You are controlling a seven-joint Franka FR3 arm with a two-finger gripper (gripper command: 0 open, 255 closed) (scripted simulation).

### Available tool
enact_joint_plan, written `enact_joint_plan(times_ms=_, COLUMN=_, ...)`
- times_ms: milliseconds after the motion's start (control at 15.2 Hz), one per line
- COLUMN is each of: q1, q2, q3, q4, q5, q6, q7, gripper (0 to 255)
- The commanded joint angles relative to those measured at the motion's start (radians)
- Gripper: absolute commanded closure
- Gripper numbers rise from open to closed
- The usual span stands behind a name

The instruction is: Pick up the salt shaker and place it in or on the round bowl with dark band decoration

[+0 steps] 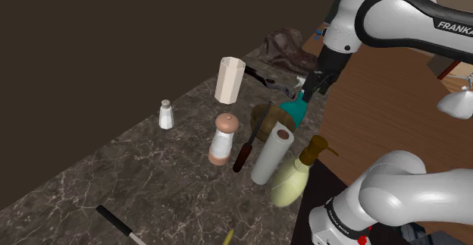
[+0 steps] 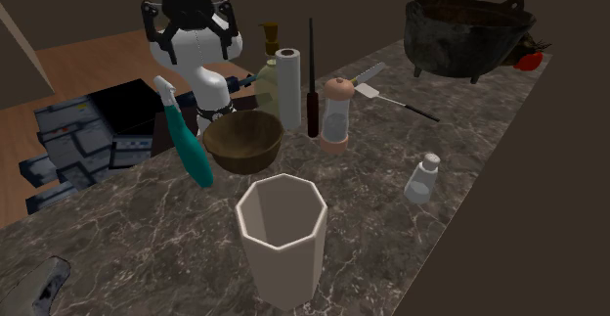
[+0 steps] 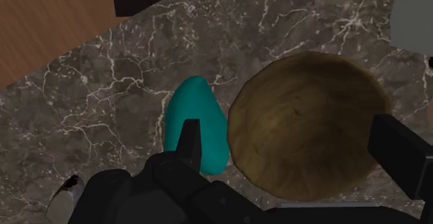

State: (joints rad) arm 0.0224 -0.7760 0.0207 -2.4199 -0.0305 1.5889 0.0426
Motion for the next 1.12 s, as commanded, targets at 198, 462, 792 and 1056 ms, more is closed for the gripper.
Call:
enact_joint_plan(times_ms=198, q1=0.018, q2=0.072, q3=0.045, q4=0.015, q5=0.04, q6=0.062, q7=0.056, gripper=0)
enact_joint_plan(times_ms=462, q1=0.039, q2=0.18, q3=0.102, q4=0.052, q5=0.083, q6=0.142, q7=0.127, gripper=0)
enact_joint_plan(times_ms=792, q1=0.059, q2=0.329, q3=0.17, q4=0.126, q5=0.116, q6=0.233, q7=0.213, gripper=0)
enact_joint_plan(times_ms=1056, q1=0.071, q2=0.458, q3=0.22, q4=0.207, q5=0.123, q6=0.294, q7=0.283, gripper=0)
